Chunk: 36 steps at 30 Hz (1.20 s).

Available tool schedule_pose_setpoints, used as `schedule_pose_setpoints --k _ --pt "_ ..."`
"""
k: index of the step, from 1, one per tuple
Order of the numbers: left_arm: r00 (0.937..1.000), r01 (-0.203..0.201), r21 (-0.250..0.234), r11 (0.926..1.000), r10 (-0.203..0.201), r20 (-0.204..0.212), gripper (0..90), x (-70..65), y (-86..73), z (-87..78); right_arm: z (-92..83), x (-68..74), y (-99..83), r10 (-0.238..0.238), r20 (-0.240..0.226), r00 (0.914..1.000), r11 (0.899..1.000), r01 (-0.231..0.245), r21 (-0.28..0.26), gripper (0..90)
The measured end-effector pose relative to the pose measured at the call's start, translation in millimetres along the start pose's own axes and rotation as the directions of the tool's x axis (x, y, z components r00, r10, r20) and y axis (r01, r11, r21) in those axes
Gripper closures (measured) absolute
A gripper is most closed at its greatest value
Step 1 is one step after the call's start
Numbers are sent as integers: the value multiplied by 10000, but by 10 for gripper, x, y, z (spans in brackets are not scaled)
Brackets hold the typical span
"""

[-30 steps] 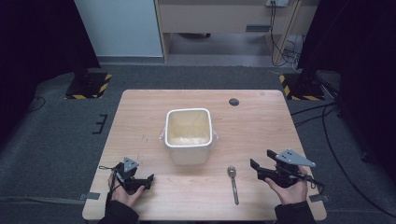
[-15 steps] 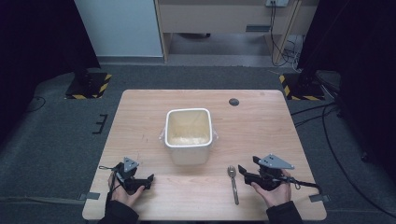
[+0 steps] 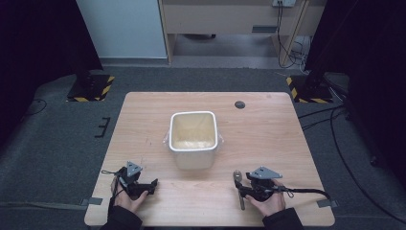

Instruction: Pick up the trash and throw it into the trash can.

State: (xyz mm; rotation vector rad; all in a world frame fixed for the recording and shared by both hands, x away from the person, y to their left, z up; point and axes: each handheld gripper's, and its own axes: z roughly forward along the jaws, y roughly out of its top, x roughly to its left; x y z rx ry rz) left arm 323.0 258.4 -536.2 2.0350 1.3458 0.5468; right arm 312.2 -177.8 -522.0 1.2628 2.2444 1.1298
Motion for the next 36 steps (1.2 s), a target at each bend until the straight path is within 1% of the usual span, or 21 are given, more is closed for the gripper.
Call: schedule_pose_setpoints --k 5,8,9,12,19,20,21,22,23,24,25,32,36 --pt "10000 -3 1 10000 3 -1 0 0 0 0 29 30 -38 29 13 10000 9997 -29 222 448" --pt "10000 -2 3 10000 2 -2 0 0 0 0 47 38 -60 -124 -8 9999 9993 124 356 468" --pt "10000 -3 2 10000 3 -2 0 0 0 0 57 42 -72 -192 -6 9998 9987 192 475 481" --pt "10000 -4 3 10000 4 -2 0 0 0 0 58 47 -79 -265 5 9996 9985 265 479 502" --pt "10000 -2 1 10000 2 -3 0 0 0 0 38 25 -80 -814 158 9966 9949 803 617 643" --pt "10000 -6 3 10000 6 -2 0 0 0 0 33 16 -77 -910 171 9957 9938 897 653 680" --pt "10000 -1 0 10000 1 -3 0 0 0 0 32 13 -75 -943 181 9954 9935 930 660 704" --pt "10000 -1 0 10000 1 -3 0 0 0 0 32 13 -75 -943 181 9954 9935 930 660 704" --pt "10000 -3 2 10000 3 -1 0 0 0 0 28 13 -74 -946 133 9954 9932 934 701 748" --pt "10000 -3 2 10000 3 -1 0 0 0 0 28 13 -74 -946 133 9954 9932 934 701 748" --pt "10000 -3 1 10000 3 -2 0 0 0 0 28 6 -70 -1018 85 9948 9923 1009 714 783" --pt "10000 -2 0 10000 2 -3 0 0 0 0 29 -9 -53 -1002 30 9950 9918 996 804 796" --pt "10000 -2 1 10000 2 -3 0 0 0 0 0 -31 -21 -987 33 9951 9935 983 581 796"
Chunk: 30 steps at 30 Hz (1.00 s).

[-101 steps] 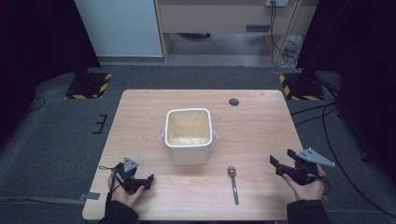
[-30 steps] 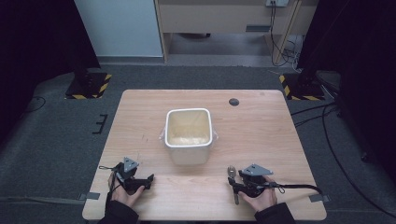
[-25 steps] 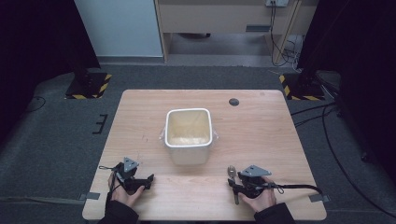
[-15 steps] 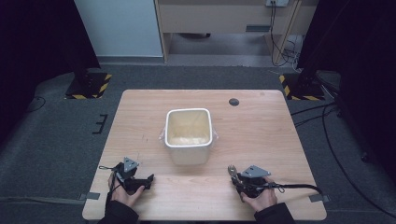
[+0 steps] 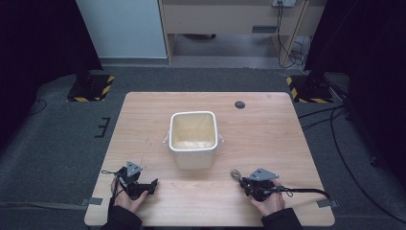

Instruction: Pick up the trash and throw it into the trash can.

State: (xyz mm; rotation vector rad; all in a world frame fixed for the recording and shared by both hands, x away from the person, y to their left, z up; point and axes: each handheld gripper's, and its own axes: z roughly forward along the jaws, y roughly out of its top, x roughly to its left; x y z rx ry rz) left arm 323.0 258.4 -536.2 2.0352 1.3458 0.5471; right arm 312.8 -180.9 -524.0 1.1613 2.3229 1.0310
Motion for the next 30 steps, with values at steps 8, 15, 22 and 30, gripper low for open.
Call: schedule_pose_setpoints --k 8,15,22,30 --pt "10000 -1 0 10000 1 1 0 0 0 0 -108 -57 67 131 -5 9999 9977 -131 -666 796" --pt "10000 1 0 10000 -1 2 0 0 0 0 -251 -153 162 303 -37 9995 9863 -305 -1623 796" --pt "10000 0 1 10000 0 2 0 0 0 0 -371 -219 223 409 -110 9991 9646 -423 -2602 796" --pt "10000 -3 2 10000 3 1 0 0 0 0 -484 -337 330 706 -433 9966 9301 -815 -3583 795"
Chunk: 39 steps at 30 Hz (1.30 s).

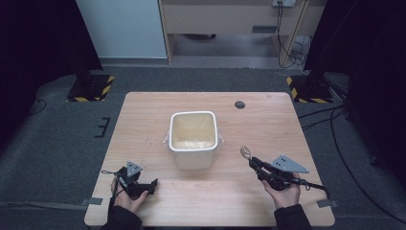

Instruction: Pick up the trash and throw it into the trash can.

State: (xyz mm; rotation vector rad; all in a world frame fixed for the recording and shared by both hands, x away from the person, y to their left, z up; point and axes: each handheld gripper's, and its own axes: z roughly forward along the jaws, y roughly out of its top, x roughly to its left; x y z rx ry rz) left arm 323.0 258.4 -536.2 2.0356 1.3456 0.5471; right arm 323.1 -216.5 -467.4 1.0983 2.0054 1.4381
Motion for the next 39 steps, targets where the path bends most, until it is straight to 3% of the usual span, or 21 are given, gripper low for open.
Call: schedule_pose_setpoints --k 5,15,25,39 --pt "10000 2 -1 10000 -2 -1 0 0 0 0 -31 -59 75 188 -59 9998 9985 -191 -515 795" --pt "10000 2 -3 10000 -2 -1 0 0 0 0 -9 -46 309 25 -207 9998 9926 -50 -1217 795" --pt "10000 0 -2 10000 0 0 0 0 0 0 32 -34 657 55 -561 9984 9750 -178 -2217 795" --pt "10000 -1 1 10000 1 0 0 0 0 0 196 116 992 -321 -929 9952 9617 54 -2739 795"
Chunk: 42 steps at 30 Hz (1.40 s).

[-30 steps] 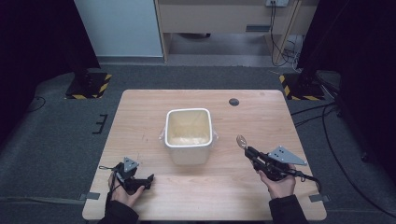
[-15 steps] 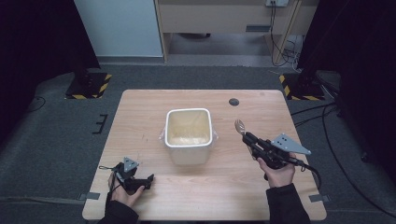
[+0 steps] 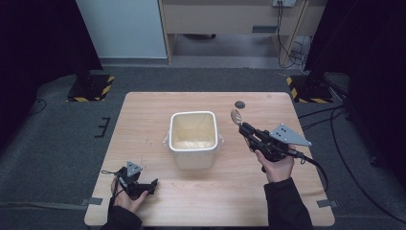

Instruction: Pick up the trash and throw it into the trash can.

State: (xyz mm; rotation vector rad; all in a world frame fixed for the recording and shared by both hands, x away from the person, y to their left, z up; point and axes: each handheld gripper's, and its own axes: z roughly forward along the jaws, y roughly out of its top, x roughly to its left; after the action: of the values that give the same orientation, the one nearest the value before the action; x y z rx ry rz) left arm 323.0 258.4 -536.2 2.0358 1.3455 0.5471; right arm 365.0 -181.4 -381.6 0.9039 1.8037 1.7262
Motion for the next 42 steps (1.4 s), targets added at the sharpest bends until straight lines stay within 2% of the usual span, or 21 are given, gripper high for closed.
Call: schedule_pose_setpoints --k 2,7,10,11,13,23,25,26,32,42 --pt "10000 0 -1 10000 0 0 0 0 0 0 68 34 43 -155 -51 9999 9999 156 43 795" --pt "10000 -2 3 10000 2 0 0 0 0 0 166 61 87 -125 -155 9998 9999 125 8 795" --pt "10000 -1 0 10000 1 1 0 0 0 0 240 70 114 -43 -229 9997 10000 42 -63 794" --pt "10000 -2 1 10000 2 1 0 0 0 0 283 66 121 133 -333 9994 9998 -137 -134 794" --pt "10000 1 0 10000 -1 1 0 0 0 0 326 70 133 -116 -253 9996 9999 116 7 794" --pt "10000 0 0 10000 0 0 0 0 0 0 508 143 211 -405 -516 9978 9991 412 131 794" --pt "10000 -1 2 10000 1 1 0 0 0 0 548 155 223 -332 -623 9975 9994 337 65 793" --pt "10000 -2 3 10000 2 2 0 0 0 0 591 171 234 -463 -652 9968 9989 469 83 793" --pt "10000 -1 2 10000 1 3 0 0 0 0 702 208 228 -425 -854 9954 9990 437 121 793" --pt "10000 -5 -3 10000 5 13 0 1 1 1 890 214 98 -248 -986 9948 9989 286 377 793"
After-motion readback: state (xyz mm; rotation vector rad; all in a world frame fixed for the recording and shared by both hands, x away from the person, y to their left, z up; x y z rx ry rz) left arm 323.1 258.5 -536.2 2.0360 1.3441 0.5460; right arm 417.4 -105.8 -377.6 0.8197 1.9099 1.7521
